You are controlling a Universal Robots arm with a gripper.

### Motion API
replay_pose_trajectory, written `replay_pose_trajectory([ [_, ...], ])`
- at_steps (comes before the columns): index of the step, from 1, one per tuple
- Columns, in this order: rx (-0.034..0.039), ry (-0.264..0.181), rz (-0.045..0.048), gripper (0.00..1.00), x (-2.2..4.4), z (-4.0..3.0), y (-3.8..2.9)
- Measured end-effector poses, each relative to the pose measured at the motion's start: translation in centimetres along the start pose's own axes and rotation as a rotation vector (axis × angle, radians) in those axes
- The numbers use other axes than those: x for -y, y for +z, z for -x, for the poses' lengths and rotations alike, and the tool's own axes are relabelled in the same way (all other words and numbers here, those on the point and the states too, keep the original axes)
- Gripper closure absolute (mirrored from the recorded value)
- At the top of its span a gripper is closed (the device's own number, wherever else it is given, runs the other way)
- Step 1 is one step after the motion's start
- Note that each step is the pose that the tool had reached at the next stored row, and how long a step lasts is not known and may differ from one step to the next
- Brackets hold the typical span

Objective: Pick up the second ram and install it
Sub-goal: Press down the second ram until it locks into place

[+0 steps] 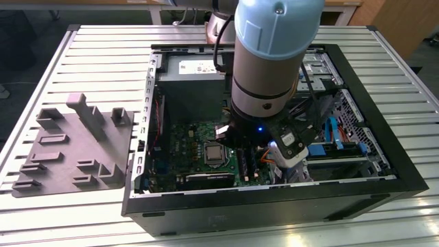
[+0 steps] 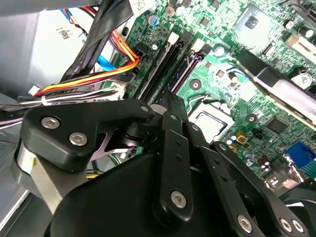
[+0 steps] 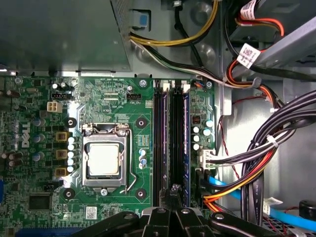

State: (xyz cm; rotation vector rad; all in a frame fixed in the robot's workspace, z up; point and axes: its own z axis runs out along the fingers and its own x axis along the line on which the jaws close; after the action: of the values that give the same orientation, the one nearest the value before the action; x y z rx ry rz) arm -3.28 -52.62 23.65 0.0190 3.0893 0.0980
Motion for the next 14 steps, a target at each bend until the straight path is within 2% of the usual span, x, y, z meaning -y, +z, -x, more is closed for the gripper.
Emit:
replay_pose_trajectory([
  [8, 0.0, 0.0, 0.0001, 0.89, 0.47, -0.02, 0.45],
  [14, 0.0, 0.0, -0.0001, 0.89, 0.49, -0.02, 0.48],
])
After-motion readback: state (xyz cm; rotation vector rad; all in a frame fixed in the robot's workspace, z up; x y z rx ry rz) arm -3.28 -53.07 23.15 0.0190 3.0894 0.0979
